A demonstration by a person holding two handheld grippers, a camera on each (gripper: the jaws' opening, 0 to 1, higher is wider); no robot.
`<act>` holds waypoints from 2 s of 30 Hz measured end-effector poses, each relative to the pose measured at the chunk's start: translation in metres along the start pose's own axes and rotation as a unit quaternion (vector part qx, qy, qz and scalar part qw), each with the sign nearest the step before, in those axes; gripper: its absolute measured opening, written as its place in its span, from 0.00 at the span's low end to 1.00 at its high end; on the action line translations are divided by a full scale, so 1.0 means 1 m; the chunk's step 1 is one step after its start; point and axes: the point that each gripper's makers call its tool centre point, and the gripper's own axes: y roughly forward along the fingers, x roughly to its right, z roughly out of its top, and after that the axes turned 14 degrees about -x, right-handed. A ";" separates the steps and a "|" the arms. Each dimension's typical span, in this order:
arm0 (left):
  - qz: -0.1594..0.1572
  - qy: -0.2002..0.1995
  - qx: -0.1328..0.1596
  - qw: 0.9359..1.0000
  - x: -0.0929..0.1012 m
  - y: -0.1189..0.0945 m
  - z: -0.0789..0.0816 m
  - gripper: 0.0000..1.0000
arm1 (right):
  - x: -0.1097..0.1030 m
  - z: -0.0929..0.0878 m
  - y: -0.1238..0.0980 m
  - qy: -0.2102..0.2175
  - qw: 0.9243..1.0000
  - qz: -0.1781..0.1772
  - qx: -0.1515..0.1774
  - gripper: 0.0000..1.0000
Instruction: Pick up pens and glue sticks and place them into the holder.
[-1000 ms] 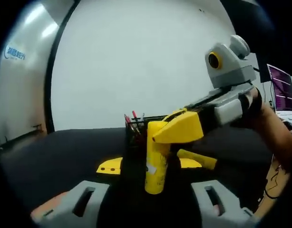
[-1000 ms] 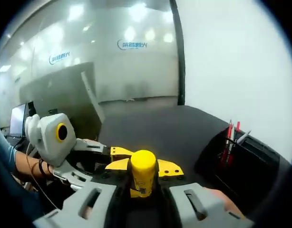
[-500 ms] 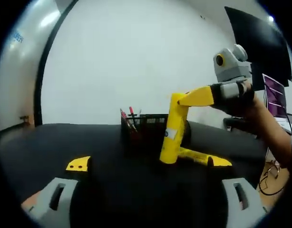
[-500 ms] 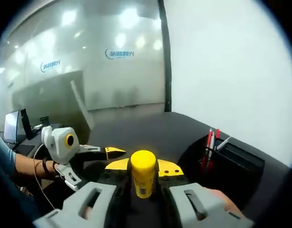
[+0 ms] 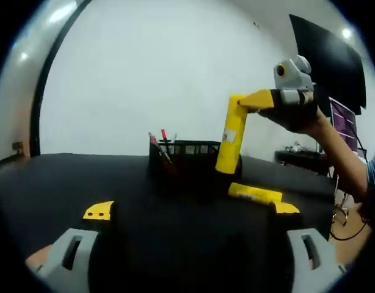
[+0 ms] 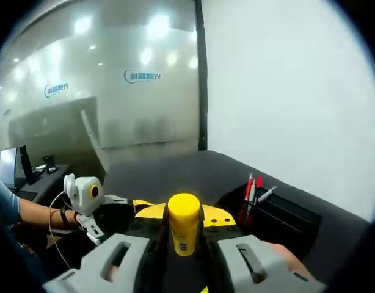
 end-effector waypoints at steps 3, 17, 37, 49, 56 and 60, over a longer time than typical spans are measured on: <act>-0.010 -0.007 0.007 1.000 -0.001 0.002 -0.005 0.96 | 0.004 0.000 0.000 0.000 1.000 -0.006 0.001 0.17; -0.033 -0.057 0.021 0.998 -0.006 0.002 -0.006 0.96 | 0.023 0.006 -0.001 -0.001 1.000 -0.028 0.005 0.17; -0.029 -0.041 0.000 0.999 -0.005 0.008 -0.015 0.96 | 0.061 0.011 0.040 0.024 0.998 -0.053 0.014 0.17; -0.028 -0.048 0.007 0.998 -0.007 0.008 -0.012 0.96 | 0.071 0.020 0.070 0.031 0.998 -0.058 0.024 0.17; -0.032 -0.051 0.010 0.998 -0.007 0.006 -0.011 0.96 | 0.076 0.015 0.086 0.027 0.997 -0.072 0.017 0.17; -0.032 -0.049 0.009 0.998 -0.008 0.007 -0.012 0.96 | 0.078 0.014 0.093 0.023 0.997 -0.076 0.020 0.17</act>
